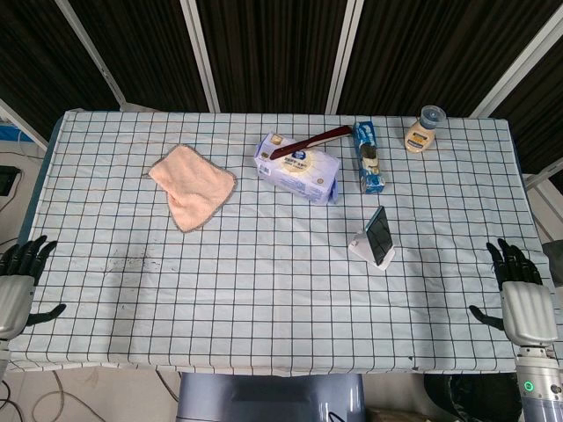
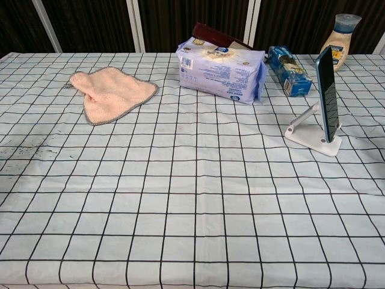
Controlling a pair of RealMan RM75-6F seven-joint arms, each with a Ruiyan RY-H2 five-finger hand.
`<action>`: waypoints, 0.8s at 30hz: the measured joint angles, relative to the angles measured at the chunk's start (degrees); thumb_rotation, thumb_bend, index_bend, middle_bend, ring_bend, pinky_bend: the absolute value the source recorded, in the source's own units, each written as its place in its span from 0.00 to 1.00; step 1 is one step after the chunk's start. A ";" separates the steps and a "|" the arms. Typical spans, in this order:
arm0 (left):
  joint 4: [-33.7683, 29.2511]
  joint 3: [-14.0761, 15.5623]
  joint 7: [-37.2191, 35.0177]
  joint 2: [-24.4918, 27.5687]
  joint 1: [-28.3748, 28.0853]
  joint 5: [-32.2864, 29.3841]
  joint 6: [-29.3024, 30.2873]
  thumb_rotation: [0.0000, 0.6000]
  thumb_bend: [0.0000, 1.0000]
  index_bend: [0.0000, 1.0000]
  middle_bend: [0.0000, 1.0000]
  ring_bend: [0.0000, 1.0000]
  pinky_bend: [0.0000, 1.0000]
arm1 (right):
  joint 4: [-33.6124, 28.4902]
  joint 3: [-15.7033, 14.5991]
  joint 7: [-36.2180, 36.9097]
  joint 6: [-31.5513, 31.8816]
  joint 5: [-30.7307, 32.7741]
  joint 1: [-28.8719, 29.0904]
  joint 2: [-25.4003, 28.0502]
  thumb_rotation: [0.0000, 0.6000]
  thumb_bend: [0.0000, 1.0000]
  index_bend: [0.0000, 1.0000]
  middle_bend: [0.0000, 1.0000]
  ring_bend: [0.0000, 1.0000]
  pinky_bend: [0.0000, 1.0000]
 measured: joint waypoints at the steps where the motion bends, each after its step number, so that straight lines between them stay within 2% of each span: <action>1: 0.04 -0.02 0.02 -0.03 -0.03 -0.11 -0.12 1.00 0.00 0.00 0.00 0.00 0.00 | 0.18 -0.18 -0.14 0.15 -0.19 -0.11 -0.26 1.00 0.05 0.00 0.00 0.00 0.15; 24: -0.97 0.90 0.27 0.13 0.35 1.12 0.06 1.00 0.00 0.00 0.00 0.00 0.00 | 1.01 0.46 0.47 -0.16 -0.24 -0.13 -1.10 1.00 0.07 0.00 0.00 0.00 0.15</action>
